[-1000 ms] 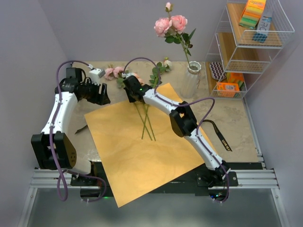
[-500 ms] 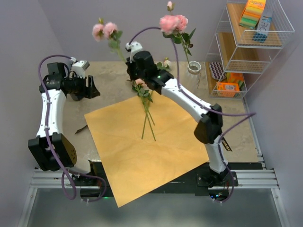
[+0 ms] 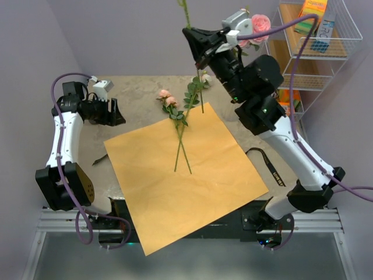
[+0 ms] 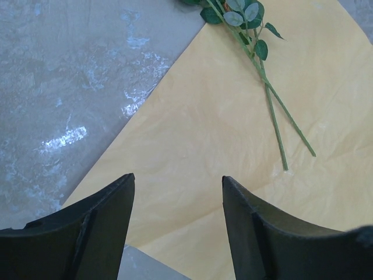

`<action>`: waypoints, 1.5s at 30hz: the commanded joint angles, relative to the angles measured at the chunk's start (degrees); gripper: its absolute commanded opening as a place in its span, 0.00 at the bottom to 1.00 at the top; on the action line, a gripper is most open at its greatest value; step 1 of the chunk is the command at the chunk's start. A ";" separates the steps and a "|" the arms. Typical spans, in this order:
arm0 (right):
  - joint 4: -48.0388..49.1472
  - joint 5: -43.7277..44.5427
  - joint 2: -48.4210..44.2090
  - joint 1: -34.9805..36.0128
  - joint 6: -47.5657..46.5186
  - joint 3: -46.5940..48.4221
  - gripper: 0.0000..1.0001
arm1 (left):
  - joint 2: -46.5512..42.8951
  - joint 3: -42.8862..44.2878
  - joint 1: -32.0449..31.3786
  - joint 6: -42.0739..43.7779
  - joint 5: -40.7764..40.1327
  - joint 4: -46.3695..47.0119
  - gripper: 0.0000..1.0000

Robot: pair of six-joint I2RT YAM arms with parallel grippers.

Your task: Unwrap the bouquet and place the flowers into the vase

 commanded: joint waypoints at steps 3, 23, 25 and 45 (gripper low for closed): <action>9.96 8.47 -7.14 -0.09 -11.14 -1.08 0.00 | 0.22 -0.96 0.39 1.50 1.80 1.44 0.66; 43.54 35.30 -12.26 -17.05 -21.64 -23.15 0.00 | 2.06 -0.96 0.39 1.06 5.05 3.03 0.66; 45.38 34.51 -9.10 -18.90 -21.01 -23.06 0.00 | 2.41 -0.87 0.39 1.59 4.87 2.68 0.66; 56.82 34.60 13.50 -25.58 -20.40 -9.88 0.00 | 7.16 2.47 0.30 5.37 5.93 0.22 0.66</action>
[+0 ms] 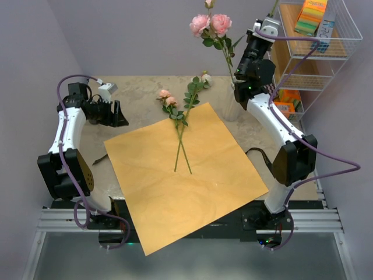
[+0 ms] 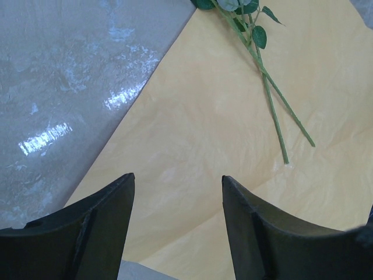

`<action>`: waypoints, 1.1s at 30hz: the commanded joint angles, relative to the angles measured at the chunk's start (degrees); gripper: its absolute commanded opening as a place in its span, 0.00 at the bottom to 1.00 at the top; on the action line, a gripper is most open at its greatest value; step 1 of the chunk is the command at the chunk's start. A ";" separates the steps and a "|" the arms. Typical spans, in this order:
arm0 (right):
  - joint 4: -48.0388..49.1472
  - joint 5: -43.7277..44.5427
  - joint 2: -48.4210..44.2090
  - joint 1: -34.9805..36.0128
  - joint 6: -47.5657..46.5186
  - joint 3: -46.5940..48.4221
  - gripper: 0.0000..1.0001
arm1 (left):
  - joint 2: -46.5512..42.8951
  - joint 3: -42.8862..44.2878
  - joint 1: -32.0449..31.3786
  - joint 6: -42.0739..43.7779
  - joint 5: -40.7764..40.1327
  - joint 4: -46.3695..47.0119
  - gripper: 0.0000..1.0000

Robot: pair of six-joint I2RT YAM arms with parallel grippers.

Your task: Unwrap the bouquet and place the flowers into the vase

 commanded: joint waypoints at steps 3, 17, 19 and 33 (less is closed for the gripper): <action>4.64 -0.27 1.53 -0.36 1.13 8.21 0.00 | 1.70 2.71 0.30 2.02 2.04 -0.42 0.66; 5.43 2.36 4.79 -0.36 1.30 5.84 0.00 | 3.28 1.92 0.39 2.90 2.74 -0.24 0.66; 5.43 2.54 4.70 -0.44 1.31 4.79 0.00 | 3.02 1.92 0.39 3.17 2.65 -0.42 0.66; 4.83 6.05 1.98 1.92 -2.47 -3.65 0.00 | 1.35 1.39 0.30 3.70 2.83 -0.95 0.66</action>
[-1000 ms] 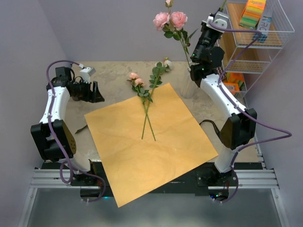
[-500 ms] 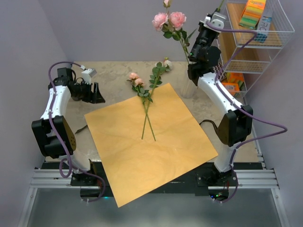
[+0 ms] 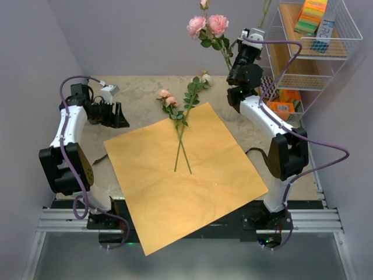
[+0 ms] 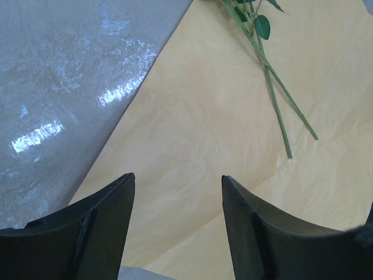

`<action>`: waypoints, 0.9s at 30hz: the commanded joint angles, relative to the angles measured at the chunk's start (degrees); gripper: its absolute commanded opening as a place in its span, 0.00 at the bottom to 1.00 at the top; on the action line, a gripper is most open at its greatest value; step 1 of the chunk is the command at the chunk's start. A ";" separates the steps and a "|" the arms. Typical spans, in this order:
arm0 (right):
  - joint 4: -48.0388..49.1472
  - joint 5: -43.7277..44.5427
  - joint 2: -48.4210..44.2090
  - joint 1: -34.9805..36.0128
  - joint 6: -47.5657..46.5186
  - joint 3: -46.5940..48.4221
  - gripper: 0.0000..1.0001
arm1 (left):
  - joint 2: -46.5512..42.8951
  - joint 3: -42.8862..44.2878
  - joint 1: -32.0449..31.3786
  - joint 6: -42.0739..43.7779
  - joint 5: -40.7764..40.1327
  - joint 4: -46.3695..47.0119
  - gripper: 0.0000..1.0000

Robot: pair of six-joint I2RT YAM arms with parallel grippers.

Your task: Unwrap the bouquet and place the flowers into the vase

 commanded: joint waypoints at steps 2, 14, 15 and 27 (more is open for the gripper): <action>-2.42 6.09 -4.17 2.21 -0.77 -1.66 0.02 | -2.21 0.76 0.39 1.11 1.56 -0.29 0.66; -22.37 14.89 -17.69 5.02 16.54 -20.46 0.65 | -4.67 -0.12 0.48 1.03 2.88 -0.82 0.66; -24.21 14.54 -20.92 5.72 17.94 -22.30 0.66 | -4.85 -0.21 0.48 0.94 2.97 -0.90 0.66; -47.06 16.03 -31.42 26.64 36.40 -35.33 0.64 | -8.01 -2.58 0.48 -0.12 2.53 0.06 0.66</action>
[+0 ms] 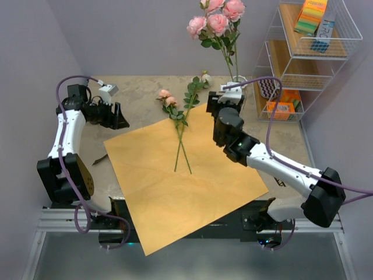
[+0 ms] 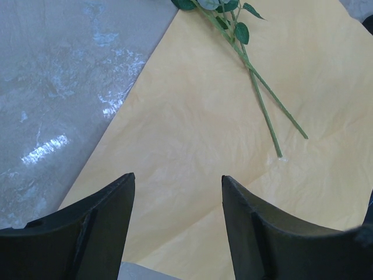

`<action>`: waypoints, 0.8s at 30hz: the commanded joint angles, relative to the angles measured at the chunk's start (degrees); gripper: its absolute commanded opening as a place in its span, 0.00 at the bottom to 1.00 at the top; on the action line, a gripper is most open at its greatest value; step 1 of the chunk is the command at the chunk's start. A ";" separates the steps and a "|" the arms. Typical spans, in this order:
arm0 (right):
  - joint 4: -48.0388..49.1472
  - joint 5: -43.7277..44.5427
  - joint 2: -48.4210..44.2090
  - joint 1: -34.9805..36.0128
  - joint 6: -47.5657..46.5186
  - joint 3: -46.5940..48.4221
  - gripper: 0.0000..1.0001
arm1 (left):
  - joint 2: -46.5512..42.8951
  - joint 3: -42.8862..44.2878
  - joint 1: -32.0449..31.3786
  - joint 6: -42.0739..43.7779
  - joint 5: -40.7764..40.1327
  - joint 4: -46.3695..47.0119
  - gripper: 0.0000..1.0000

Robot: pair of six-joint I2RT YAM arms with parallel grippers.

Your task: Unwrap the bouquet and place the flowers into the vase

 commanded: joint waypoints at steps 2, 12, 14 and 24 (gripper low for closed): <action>-14.67 -0.54 1.12 7.82 15.05 -1.45 0.63 | -2.77 -1.67 0.48 -0.33 0.95 0.50 0.66; -27.26 -12.05 28.81 7.91 24.04 19.28 0.56 | -3.12 -0.88 0.39 -0.16 0.07 -0.03 0.66; -24.99 -15.91 31.54 8.00 22.46 20.87 0.55 | -3.12 -0.88 0.48 -0.07 0.25 -0.20 0.66; -34.64 -28.41 48.68 3.78 20.08 39.76 0.55 | -3.03 -0.88 0.48 1.16 -0.54 -0.47 0.66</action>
